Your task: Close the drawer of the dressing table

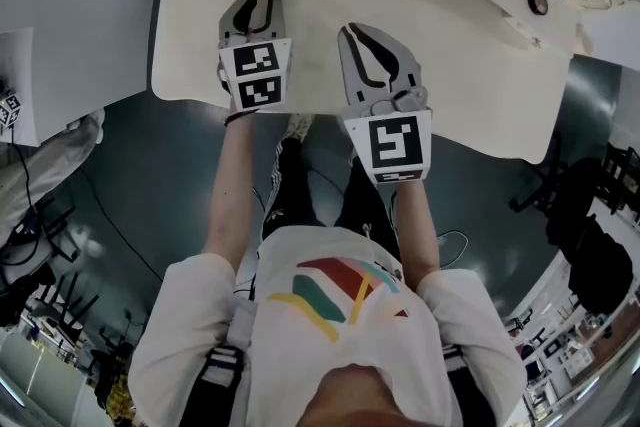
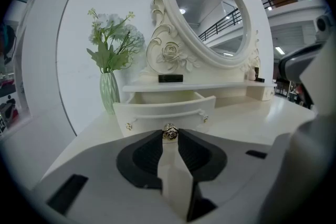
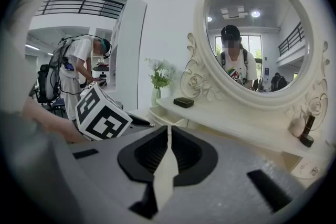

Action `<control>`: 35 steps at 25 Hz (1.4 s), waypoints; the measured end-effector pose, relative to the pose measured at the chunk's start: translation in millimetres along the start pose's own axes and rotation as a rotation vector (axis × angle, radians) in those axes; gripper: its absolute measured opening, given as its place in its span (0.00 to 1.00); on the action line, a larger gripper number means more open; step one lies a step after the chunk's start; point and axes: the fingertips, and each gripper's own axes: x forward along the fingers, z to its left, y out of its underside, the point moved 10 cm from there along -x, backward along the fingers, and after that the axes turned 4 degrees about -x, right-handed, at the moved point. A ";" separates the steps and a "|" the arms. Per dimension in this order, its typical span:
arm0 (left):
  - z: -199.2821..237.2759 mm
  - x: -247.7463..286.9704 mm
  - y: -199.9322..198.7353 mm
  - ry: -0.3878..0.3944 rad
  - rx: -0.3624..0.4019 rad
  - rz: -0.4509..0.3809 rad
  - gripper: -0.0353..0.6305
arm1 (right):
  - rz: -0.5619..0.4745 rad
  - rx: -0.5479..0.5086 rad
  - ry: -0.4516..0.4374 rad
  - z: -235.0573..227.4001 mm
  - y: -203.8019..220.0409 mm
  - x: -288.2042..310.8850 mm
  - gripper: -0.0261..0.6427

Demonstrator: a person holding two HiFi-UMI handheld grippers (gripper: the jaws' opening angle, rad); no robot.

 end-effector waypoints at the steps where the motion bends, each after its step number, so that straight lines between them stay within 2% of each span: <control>1: 0.2 -0.3 0.0 0.000 0.003 -0.001 0.19 | -0.003 0.005 0.004 -0.8 -0.5 -1.0 0.04; 17: -2.2 2.1 -8.1 -0.012 0.017 -0.013 0.18 | -0.005 0.037 0.037 -15.0 3.7 -13.0 0.04; 35: -1.4 13.2 -17.2 -0.016 0.027 -0.016 0.19 | -0.004 0.051 0.034 -22.3 3.9 -10.5 0.04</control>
